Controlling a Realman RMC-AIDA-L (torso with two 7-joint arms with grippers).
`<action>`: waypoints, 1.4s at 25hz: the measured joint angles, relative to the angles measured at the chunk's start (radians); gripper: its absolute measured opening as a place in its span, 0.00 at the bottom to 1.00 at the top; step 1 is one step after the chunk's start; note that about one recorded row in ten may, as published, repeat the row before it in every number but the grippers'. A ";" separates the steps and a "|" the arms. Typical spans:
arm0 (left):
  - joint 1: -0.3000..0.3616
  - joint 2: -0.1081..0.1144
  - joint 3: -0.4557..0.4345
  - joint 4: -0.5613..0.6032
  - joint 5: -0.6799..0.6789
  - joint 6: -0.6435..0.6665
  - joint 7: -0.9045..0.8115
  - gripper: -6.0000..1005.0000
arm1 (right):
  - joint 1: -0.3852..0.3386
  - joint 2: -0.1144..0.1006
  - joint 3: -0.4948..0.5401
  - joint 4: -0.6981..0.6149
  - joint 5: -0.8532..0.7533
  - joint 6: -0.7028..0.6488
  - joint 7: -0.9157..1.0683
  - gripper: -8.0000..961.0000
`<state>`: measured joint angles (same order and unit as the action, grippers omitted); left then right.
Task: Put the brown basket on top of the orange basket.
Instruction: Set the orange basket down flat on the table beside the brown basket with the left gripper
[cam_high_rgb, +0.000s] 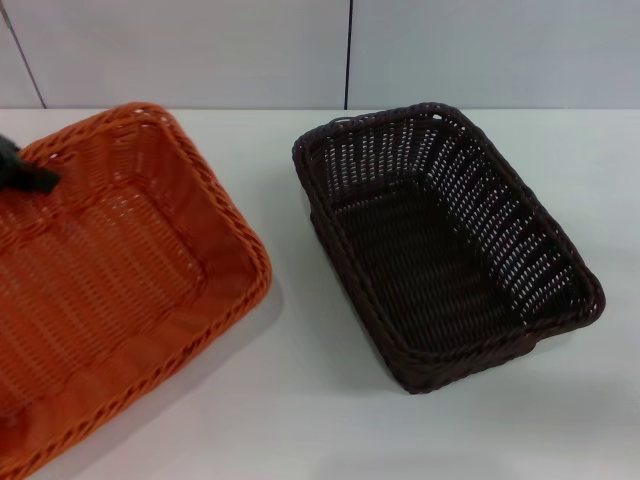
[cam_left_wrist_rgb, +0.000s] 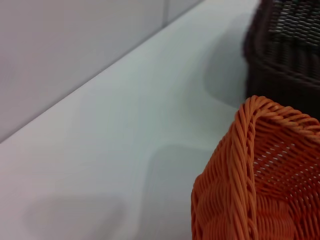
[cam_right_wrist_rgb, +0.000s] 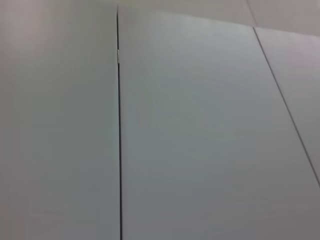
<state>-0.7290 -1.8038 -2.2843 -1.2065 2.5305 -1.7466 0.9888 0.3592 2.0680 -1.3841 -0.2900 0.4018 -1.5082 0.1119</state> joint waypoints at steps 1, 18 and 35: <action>-0.020 0.006 0.003 0.013 0.002 -0.014 0.019 0.19 | -0.001 0.001 0.003 0.004 0.000 -0.002 0.000 0.68; -0.302 -0.020 0.185 0.231 0.025 -0.089 0.305 0.18 | -0.003 0.005 0.009 0.169 0.089 -0.152 0.009 0.67; -0.408 -0.133 0.182 0.380 0.245 0.075 0.389 0.18 | -0.010 0.004 0.079 0.332 0.105 -0.295 0.050 0.67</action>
<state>-1.1375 -1.9371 -2.1022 -0.8263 2.7759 -1.6720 1.3779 0.3491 2.0723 -1.3051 0.0422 0.5064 -1.8029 0.1620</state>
